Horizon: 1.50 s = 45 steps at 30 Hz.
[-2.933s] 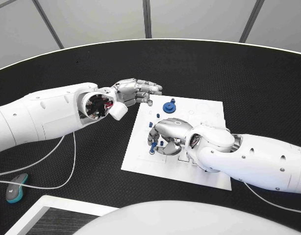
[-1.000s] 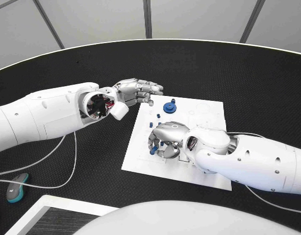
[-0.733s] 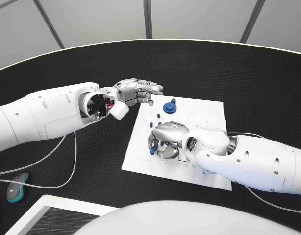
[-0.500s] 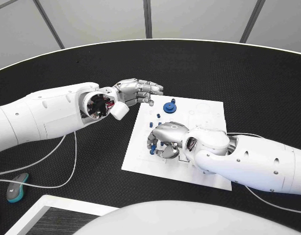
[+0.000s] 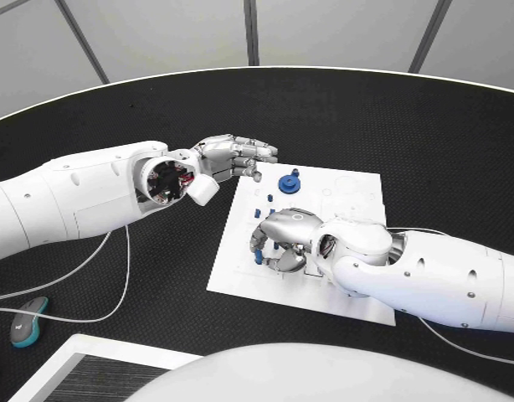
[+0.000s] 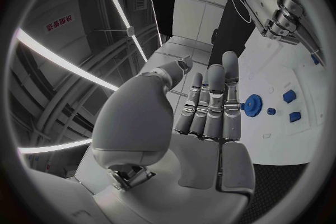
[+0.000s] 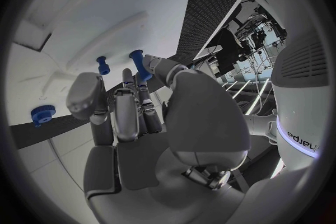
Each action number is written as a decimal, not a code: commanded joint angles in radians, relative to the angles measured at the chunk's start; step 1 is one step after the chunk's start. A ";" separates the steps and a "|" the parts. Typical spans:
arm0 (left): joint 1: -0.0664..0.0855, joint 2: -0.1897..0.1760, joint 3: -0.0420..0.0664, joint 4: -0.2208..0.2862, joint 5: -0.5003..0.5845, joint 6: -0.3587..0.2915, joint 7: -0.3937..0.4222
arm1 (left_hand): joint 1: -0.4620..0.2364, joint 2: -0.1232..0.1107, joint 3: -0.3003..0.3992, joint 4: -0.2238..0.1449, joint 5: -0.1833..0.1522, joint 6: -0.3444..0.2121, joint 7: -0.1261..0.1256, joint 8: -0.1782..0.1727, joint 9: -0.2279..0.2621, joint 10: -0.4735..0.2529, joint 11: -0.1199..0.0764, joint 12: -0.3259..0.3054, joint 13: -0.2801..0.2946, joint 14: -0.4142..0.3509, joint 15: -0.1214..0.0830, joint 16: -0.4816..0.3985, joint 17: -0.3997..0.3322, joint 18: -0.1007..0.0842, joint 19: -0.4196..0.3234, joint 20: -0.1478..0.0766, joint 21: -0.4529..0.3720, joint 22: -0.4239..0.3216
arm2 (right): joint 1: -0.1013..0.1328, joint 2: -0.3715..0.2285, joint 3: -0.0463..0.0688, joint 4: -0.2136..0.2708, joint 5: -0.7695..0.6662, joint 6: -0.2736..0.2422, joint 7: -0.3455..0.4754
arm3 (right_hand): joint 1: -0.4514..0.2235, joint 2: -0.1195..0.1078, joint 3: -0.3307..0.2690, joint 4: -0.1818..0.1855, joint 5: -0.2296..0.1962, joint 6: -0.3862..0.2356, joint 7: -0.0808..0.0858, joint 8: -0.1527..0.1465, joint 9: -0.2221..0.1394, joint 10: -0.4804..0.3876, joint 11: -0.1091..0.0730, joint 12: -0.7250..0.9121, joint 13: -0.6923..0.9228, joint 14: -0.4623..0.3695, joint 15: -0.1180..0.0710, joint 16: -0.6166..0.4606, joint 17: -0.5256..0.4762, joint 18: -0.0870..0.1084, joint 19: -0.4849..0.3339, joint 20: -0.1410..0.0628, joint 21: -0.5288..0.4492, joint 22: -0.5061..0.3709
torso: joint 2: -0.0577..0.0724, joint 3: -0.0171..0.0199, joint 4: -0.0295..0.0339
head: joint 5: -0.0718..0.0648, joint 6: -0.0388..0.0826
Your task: Assemble the parts on the task board
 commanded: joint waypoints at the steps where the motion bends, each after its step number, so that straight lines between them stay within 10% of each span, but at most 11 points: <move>1: 0.000 0.000 0.000 0.000 0.000 0.000 0.000 | 0.001 0.006 -0.004 0.001 0.006 -0.008 -0.001 -0.001 0.001 -0.006 0.001 0.003 0.001 -0.005 0.001 0.001 -0.001 0.015 -0.002 0.002 -0.002 -0.001 | 0.000 -0.001 0.000 0.001 0.000 0.001 0.001 | -0.006 -0.006 -0.009 -0.001 0.000 -0.014 -0.001 -0.009 -0.003 -0.013 0.000 -0.002 -0.004 0.039 0.006 -0.009 -0.008 0.009 -0.006 0.006 -0.016 -0.010 | 0.000 -0.0003 0.0004 | -0.001 0.000; 13: 0.000 -0.003 0.000 0.002 0.000 -0.001 0.000 | 0.001 0.006 -0.004 0.001 0.006 -0.008 -0.001 -0.001 0.001 -0.006 0.001 0.003 0.001 -0.005 0.001 0.001 -0.001 0.015 -0.002 0.002 -0.002 -0.001 | 0.000 -0.016 0.000 0.022 0.000 -0.019 0.001 | -0.010 -0.009 -0.013 0.001 0.001 -0.030 -0.004 -0.018 -0.006 -0.015 -0.003 0.009 -0.008 0.036 0.004 -0.016 -0.018 0.012 -0.008 0.007 -0.028 -0.018 | 0.000 0.0005 0.0011 | -0.001 0.000; 23: 0.000 -0.005 0.000 -0.002 0.000 0.000 -0.001 | 0.001 0.006 -0.004 0.001 0.006 -0.008 -0.001 -0.001 0.001 -0.006 0.001 0.003 0.001 -0.005 0.001 0.001 -0.001 0.015 -0.002 0.002 -0.002 -0.001 | -0.001 -0.107 0.001 0.123 0.019 -0.214 0.046 | -0.021 -0.025 -0.065 0.010 0.006 -0.120 -0.030 -0.067 -0.024 -0.063 -0.002 0.028 -0.031 0.030 0.003 -0.030 -0.040 0.029 -0.021 0.006 -0.132 -0.087 | -0.003 0.0025 -0.0017 | -0.012 0.000; 32: -0.001 -0.002 0.000 -0.015 0.000 0.004 0.000 | 0.001 0.006 -0.004 0.001 0.006 -0.008 -0.001 -0.001 0.001 -0.006 0.001 0.003 0.001 -0.005 0.001 0.001 -0.001 0.015 -0.002 0.002 -0.002 -0.001 | 0.027 -0.302 0.015 0.256 0.246 -0.330 0.011 | -0.066 -0.015 -0.109 0.074 -0.011 -0.020 0.007 -0.019 -0.005 0.125 -0.020 0.161 -0.001 0.040 -0.010 -0.016 -0.022 0.016 0.014 -0.005 -0.074 -0.058 | -0.015 0.0016 -0.0148 | -0.065 0.002; 36: -0.005 -0.003 0.000 -0.021 0.000 0.006 0.000 | 0.001 0.006 -0.004 0.001 0.006 -0.008 -0.001 -0.001 0.001 -0.006 0.001 0.003 0.001 -0.005 0.001 0.001 -0.001 0.015 -0.002 0.002 -0.002 -0.001 | 0.040 -0.401 0.016 0.293 0.349 -0.330 -0.043 | -0.089 -0.030 -0.151 0.109 -0.013 0.030 -0.030 0.019 0.007 0.254 -0.061 0.274 0.077 0.054 -0.041 0.020 0.027 0.005 0.036 -0.030 -0.001 -0.012 | -0.024 0.0040 -0.0263 | -0.109 0.008; 38: -0.006 -0.003 0.000 -0.021 0.000 0.007 0.000 | 0.001 0.006 -0.004 0.002 0.006 -0.008 -0.001 -0.001 0.002 -0.008 0.001 0.004 0.001 -0.006 0.001 0.002 -0.002 0.015 -0.002 0.002 -0.003 -0.002 | 0.042 -0.434 0.016 0.304 0.374 -0.328 -0.062 | -0.071 -0.023 -0.185 0.135 0.002 0.036 -0.052 0.052 0.024 0.215 -0.082 0.415 0.233 0.059 -0.066 0.032 0.039 -0.005 0.047 -0.052 0.036 0.015 | -0.026 0.0044 -0.0291 | -0.127 0.010; 41: -0.008 -0.005 0.000 -0.021 0.000 0.008 0.000 | 0.001 0.006 -0.004 0.002 0.006 -0.008 -0.001 -0.001 0.002 -0.008 0.001 0.004 0.001 -0.006 0.001 0.002 -0.002 0.015 -0.002 0.002 -0.003 -0.002 | 0.037 -0.491 0.014 0.323 0.401 -0.324 -0.103 | -0.090 -0.022 -0.260 0.203 0.005 0.033 -0.055 0.114 0.076 0.314 -0.101 1.032 0.885 0.072 -0.065 0.075 0.098 -0.018 0.061 -0.061 0.120 0.075 | -0.030 0.0052 -0.0350 | -0.159 0.014; 45: -0.010 -0.007 -0.001 -0.021 0.000 0.009 0.000 | 0.001 0.006 -0.004 0.002 0.006 -0.008 -0.001 -0.001 0.002 -0.008 0.001 0.004 0.001 -0.006 0.001 0.002 -0.002 0.015 -0.002 0.002 -0.003 -0.002 | 0.016 -0.549 0.008 0.345 0.418 -0.339 -0.162 | -0.083 -0.007 -0.308 0.254 0.016 0.013 -0.062 0.153 0.116 0.381 -0.089 1.273 1.155 0.084 -0.064 0.121 0.172 -0.030 0.070 -0.060 0.191 0.123 | -0.033 0.0064 -0.0422 | -0.179 0.013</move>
